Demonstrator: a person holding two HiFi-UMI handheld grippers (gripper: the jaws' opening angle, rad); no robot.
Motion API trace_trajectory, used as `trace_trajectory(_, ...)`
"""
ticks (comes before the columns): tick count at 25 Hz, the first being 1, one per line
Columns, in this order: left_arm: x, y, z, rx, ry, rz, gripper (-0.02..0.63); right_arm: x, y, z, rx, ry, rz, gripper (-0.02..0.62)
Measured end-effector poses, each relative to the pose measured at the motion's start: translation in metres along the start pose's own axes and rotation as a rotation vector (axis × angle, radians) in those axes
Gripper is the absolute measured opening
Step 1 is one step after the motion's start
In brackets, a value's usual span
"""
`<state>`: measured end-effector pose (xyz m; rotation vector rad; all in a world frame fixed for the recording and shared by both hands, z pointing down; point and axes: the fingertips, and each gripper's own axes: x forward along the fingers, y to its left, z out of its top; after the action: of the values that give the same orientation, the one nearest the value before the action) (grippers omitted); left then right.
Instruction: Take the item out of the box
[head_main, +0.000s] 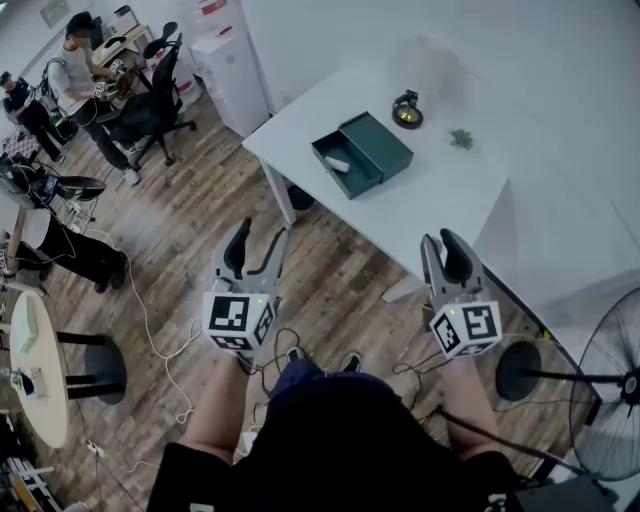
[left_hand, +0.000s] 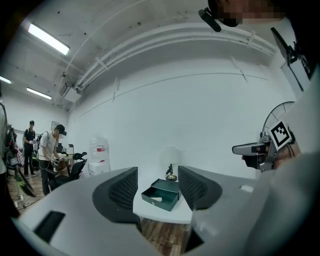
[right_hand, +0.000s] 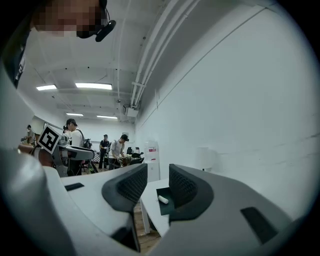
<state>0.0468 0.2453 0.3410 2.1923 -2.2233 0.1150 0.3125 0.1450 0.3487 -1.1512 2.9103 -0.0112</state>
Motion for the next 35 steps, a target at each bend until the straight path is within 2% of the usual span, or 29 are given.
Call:
trace_trajectory(6,0.008,-0.006,-0.001,0.027,0.027,0.015,0.241,0.011,-0.018,-0.005,0.028,0.002,0.014,0.142)
trace_trajectory(13,0.038,0.024,-0.006,-0.016,0.025,0.044,0.241,0.047,-0.024,-0.014,0.027,0.038,0.017,0.13)
trace_trajectory(20,0.108,0.082,-0.027,-0.047,0.043,-0.01,0.239,0.128,-0.031,-0.035,0.006,0.098,-0.023,0.126)
trace_trajectory(29,0.202,0.186,-0.055,-0.085,0.08,-0.103,0.239,0.254,-0.03,-0.062,-0.075,0.217,-0.094,0.126)
trace_trajectory(32,0.231,0.207,-0.066,-0.096,0.103,-0.129,0.238,0.289,-0.033,-0.074,-0.112,0.27,-0.088,0.13)
trace_trajectory(35,0.255,0.216,-0.079,-0.107,0.134,-0.143,0.236,0.321,-0.037,-0.096,-0.146,0.336,-0.047,0.133)
